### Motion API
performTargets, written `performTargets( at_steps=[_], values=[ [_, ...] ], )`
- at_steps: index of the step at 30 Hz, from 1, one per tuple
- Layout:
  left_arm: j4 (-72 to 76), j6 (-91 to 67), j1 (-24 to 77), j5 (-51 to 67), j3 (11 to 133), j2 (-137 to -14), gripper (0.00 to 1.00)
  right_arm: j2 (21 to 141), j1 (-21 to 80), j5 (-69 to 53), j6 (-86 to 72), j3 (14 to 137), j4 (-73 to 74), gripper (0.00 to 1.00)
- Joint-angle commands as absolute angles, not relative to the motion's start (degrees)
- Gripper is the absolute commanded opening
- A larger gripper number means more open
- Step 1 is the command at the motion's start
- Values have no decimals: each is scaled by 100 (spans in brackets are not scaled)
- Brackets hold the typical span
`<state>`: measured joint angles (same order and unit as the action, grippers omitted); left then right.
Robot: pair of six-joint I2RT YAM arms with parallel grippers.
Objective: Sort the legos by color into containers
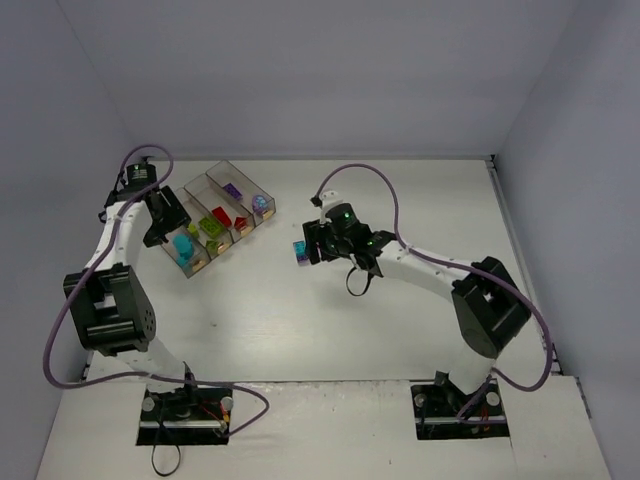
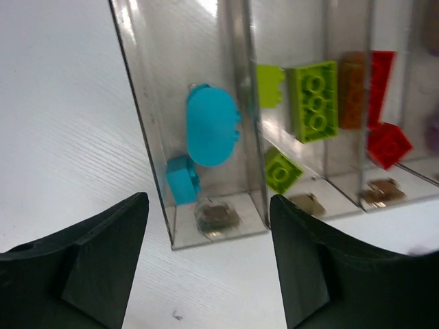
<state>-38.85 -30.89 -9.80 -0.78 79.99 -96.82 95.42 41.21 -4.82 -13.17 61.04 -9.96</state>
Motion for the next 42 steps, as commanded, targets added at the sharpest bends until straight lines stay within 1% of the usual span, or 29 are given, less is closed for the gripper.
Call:
performTargets(
  at_steps=[1,2,3,8,10,15,18,19,21,22,24,25,27,28,29,30,33,34,36,38,39,41,42],
  values=[
    [-3867,-3182,-801,350,7911,-8756,65,9886,4245,174,-1564,6740,-1117,57],
    [-3885,-3173,-748,404,7841,-8632,67,10001,4254,211,-1643,6959,-1073,58],
    [-3885,-3164,-695,465,7762,-8526,68,10098,4254,254,-1696,6961,-1020,59],
    [-4086,-3085,-291,632,7401,-7736,70,10862,4386,737,-1828,7812,-590,65],
    [-4192,-3076,-211,711,7216,-7542,72,11161,4421,878,-1907,8164,-370,65],
    [-4342,-3059,-53,861,6874,-7014,72,11592,4456,1002,-2030,8525,-194,64],
    [-4386,-3041,-61,931,6742,-6821,72,11777,4474,1054,-2074,8666,-71,61],
    [-4394,-3041,-53,949,6715,-6751,72,11847,4474,1046,-2092,8692,-62,57],
    [-4395,-3006,-53,993,6671,-6706,72,11900,4482,1011,-2101,8754,-44,56],
    [-4403,-3006,-1,1028,6645,-6680,72,11935,4491,967,-2109,8763,-35,51],
    [-4395,-2971,123,1063,6627,-6662,72,11988,4482,906,-2100,8806,-35,47],
    [-4386,-2962,149,1133,6627,-6653,72,12023,4491,853,-2092,8815,-35,38],
    [-4342,-2874,167,1256,6609,-6645,72,12024,4491,835,-2083,8833,-35,27],
    [-4263,-2848,176,1440,6601,-6627,72,11971,4483,835,-2066,8807,-35,10],
    [-4202,-2761,193,1563,6583,-6610,72,11919,4482,818,-2031,8798,-44,3],
    [-4062,-2716,193,1695,6566,-6601,72,11848,4482,774,-1900,8780,-53,0],
    [-3589,-2637,193,2319,6417,-6513,72,11296,4465,301,-1409,8413,-594,0],
    [-3429,-2619,202,2486,6364,-6434,72,10876,4430,134,-1267,8089,-754,0],
    [-2947,-2602,202,3030,6215,-6372,72,10452,4386,-551,-768,7780,-1088,0],
    [-2682,-2584,211,3400,6179,-6363,72,9863,4316,-886,-511,7446,-1160,0],
    [-2472,-2567,220,3784,6187,-6415,72,9531,4237,-1314,-257,7262,-1204,0],
    [-2225,-2540,229,4155,6187,-6460,72,9230,4123,-1817,-62,7112,-1213,0],
    [-2006,-2523,246,4488,6222,-6495,72,8976,4070,-2394,-18,7041,-1213,0]
  ],
)
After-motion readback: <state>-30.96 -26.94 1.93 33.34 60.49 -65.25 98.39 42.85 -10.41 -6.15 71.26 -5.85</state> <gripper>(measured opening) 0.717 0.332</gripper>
